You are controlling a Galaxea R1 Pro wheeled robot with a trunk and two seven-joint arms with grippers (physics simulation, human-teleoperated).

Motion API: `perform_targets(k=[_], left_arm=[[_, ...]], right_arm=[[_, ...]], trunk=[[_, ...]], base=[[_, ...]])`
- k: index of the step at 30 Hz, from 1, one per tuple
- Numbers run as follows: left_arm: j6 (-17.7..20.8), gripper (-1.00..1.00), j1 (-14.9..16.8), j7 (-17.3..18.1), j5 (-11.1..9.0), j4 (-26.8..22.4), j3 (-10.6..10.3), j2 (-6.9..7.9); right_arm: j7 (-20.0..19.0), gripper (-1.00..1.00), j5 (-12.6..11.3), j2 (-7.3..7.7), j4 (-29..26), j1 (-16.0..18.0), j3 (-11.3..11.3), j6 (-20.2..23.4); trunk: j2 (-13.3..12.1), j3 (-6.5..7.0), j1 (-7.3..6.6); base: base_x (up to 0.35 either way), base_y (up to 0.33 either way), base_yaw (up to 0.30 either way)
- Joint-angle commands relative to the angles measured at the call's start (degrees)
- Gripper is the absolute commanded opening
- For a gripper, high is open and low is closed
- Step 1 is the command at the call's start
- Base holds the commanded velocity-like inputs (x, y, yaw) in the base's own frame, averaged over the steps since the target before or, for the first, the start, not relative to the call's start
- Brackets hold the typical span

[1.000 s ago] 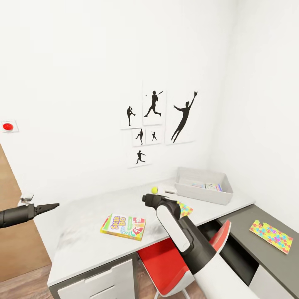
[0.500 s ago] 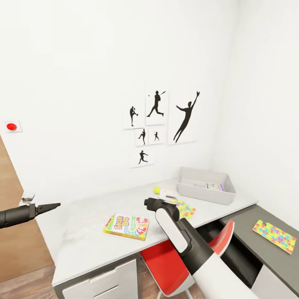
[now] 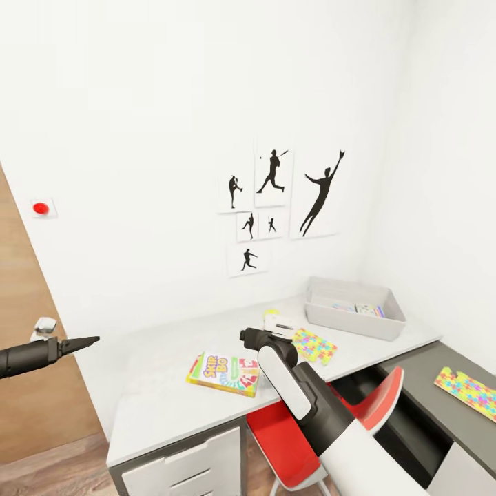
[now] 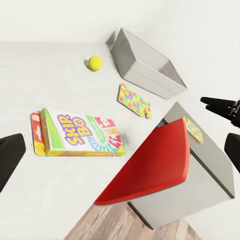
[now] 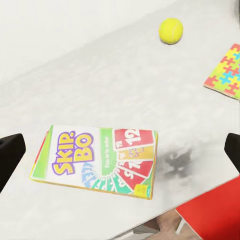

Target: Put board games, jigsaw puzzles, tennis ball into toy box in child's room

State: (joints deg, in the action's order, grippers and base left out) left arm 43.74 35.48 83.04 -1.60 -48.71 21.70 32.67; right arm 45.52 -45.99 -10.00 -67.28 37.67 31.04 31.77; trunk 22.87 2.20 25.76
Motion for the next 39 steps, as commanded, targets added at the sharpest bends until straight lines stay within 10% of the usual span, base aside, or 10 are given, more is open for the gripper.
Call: perform_targets(k=[1, 24, 30, 35, 39], left_arm=[[0.6, 1.00, 0.0, 0.2, 0.0, 0.0, 0.0, 0.01], [0.4, 1.00, 0.0, 0.3, -0.1, 0.0, 0.0, -0.14], [0.4, 1.00, -0.1, 0.4, -0.1, 0.0, -0.1, -0.15], [0.4, 1.00, -0.1, 0.4, -0.1, 0.0, -0.1, -0.15], [0.5, 1.00, -0.1, 0.4, -0.1, 0.0, 0.0, -0.15]], right_arm=[[0.4, 1.00, -0.3, 0.00, 0.0, 0.0, 0.1, 0.2], [5.8, 1.00, -0.7, 0.00, -2.3, 1.0, -0.4, 1.9], [9.9, 1.00, -7.6, 0.00, -0.4, 11.8, -5.0, 9.7], [13.1, 1.00, -17.6, 0.00, 23.5, 28.5, -8.0, 11.5], [13.5, 1.00, -20.2, 0.00, 36.7, 34.9, -8.3, 11.7]], trunk=[[0.1, -0.09, 0.02], [0.1, -1.40, 0.02], [0.1, -1.41, 0.02], [0.1, -1.41, 0.02], [0.1, -1.41, 0.02]], base=[[-0.003, 0.017, 0.171], [0.000, 0.002, 0.130], [0.000, 0.000, 0.004], [0.000, 0.000, 0.000], [0.000, 0.000, 0.000]])
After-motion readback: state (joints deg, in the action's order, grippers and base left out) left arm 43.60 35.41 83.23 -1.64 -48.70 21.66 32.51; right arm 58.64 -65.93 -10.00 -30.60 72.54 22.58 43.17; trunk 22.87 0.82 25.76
